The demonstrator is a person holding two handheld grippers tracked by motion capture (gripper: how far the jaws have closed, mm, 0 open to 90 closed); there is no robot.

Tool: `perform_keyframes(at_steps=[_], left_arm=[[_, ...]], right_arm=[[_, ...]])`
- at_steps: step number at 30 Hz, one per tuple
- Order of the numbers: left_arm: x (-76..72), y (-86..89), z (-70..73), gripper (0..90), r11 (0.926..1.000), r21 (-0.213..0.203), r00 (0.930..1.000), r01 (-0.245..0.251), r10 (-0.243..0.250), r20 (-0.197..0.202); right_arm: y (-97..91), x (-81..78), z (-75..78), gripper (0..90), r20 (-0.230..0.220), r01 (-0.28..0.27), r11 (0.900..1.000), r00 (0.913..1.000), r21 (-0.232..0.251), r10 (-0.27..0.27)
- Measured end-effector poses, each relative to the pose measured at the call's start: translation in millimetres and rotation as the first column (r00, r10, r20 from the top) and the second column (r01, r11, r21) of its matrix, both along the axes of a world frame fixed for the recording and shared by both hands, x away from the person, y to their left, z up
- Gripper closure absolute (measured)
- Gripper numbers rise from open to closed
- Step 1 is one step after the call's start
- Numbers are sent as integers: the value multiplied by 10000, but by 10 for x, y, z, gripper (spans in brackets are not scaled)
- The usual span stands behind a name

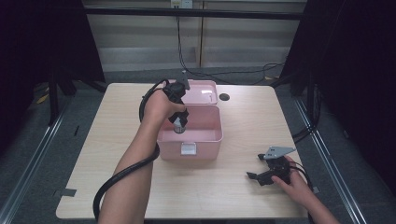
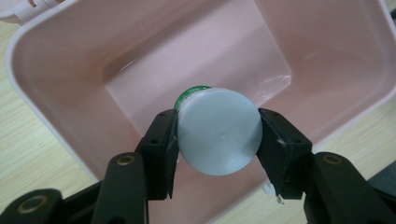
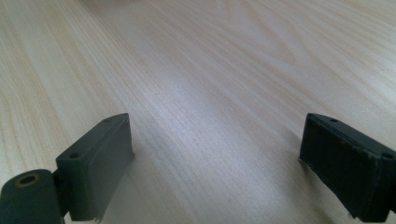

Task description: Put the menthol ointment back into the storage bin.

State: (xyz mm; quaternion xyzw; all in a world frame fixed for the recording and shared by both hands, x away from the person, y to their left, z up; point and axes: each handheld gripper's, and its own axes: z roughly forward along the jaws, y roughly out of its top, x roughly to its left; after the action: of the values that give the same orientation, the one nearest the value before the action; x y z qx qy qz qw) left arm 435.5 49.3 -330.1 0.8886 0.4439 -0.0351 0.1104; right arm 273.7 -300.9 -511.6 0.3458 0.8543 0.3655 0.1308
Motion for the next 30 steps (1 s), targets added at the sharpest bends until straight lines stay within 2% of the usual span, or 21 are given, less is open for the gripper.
perform_keyframes(at_steps=[4,13,21,30], left_arm=[[42,-14,-82,502,9999,-18,9999,-102,101,-32],[125,-34,-256,502,9989,-1,9987,-462,462,232],[174,-33,-404,502,9974,-15,9971,-715,715,258],[216,-8,-496,501,9929,-37,9922,-1190,1190,361]], right_arm=[[0,-1,1,89,-3,10,10000,10000,-6,-10],[0,0,0,89,6,-5,10000,10000,-3,5],[0,0,0,89,7,-4,10000,10000,-3,4],[0,0,0,89,5,0,10000,10000,-2,0]])
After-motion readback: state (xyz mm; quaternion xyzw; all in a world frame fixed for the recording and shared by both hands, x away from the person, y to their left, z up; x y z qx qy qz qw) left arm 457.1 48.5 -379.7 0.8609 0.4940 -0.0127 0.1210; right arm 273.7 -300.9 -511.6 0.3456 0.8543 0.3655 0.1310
